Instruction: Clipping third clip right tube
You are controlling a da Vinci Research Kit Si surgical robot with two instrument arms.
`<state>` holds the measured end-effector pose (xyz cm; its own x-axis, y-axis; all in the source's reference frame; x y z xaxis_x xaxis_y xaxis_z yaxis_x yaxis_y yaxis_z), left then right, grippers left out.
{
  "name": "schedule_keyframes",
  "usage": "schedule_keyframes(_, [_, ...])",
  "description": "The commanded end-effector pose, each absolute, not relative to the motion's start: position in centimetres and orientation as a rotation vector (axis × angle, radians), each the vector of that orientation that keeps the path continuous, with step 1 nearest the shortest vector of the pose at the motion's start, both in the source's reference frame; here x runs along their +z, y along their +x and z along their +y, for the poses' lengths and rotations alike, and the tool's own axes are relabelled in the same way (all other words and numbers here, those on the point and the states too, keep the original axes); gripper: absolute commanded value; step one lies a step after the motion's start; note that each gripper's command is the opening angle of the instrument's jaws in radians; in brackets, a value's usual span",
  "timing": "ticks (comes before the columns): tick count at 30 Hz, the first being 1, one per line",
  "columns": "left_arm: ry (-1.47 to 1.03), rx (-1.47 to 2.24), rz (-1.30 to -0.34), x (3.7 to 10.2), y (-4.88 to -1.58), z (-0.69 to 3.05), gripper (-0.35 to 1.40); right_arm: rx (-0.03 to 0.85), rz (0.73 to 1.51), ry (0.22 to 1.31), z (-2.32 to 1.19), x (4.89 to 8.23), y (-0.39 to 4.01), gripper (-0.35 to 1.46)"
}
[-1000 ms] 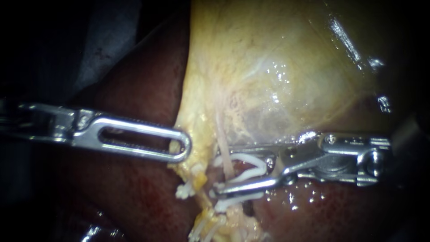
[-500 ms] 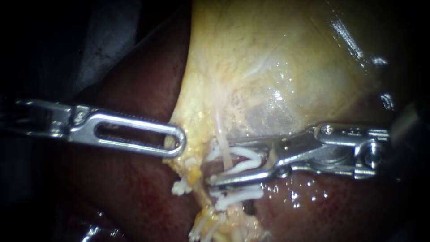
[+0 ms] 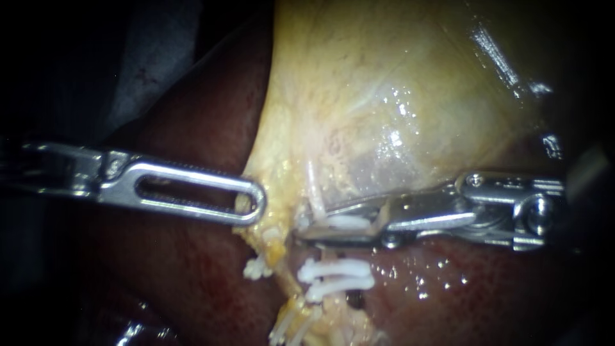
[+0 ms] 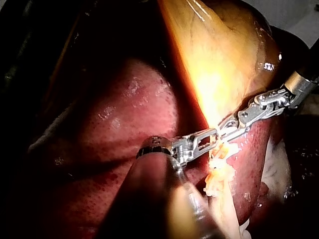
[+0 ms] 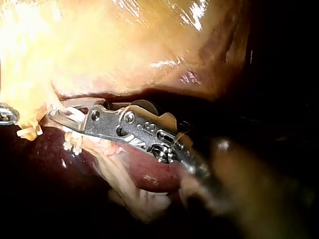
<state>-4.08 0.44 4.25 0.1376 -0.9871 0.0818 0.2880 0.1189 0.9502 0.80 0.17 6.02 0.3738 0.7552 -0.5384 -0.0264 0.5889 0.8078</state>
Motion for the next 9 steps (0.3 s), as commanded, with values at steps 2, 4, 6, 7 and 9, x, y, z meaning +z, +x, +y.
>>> schedule_keyframes(2, [0.973, -1.173, -0.947, 4.26, -4.08, 0.44, -0.35, 0.576, 1.083, 0.809, 0.16, 6.03, 0.8, -0.35])
schedule_keyframes(4, [0.973, -1.173, -0.947, 4.26, -4.08, 0.44, -0.35, 0.575, 1.083, 0.809, 0.15, 6.03, 0.8, -0.35])
schedule_keyframes(6, [0.973, -1.173, -0.947, 4.26, -4.08, 0.44, -0.35, 0.575, 1.083, 0.809, 0.15, 6.03, 0.8, -0.35])
schedule_keyframes(7, [0.973, -1.173, -0.947, 4.26, -4.08, 0.44, -0.35, 0.577, 1.084, 0.806, 0.15, 6.03, 0.8, -0.35])
schedule_keyframes(9, [0.972, -1.173, -0.947, 4.26, -4.08, 0.44, -0.35, 0.577, 1.084, 0.806, 0.15, 6.03, 0.81, -0.35])
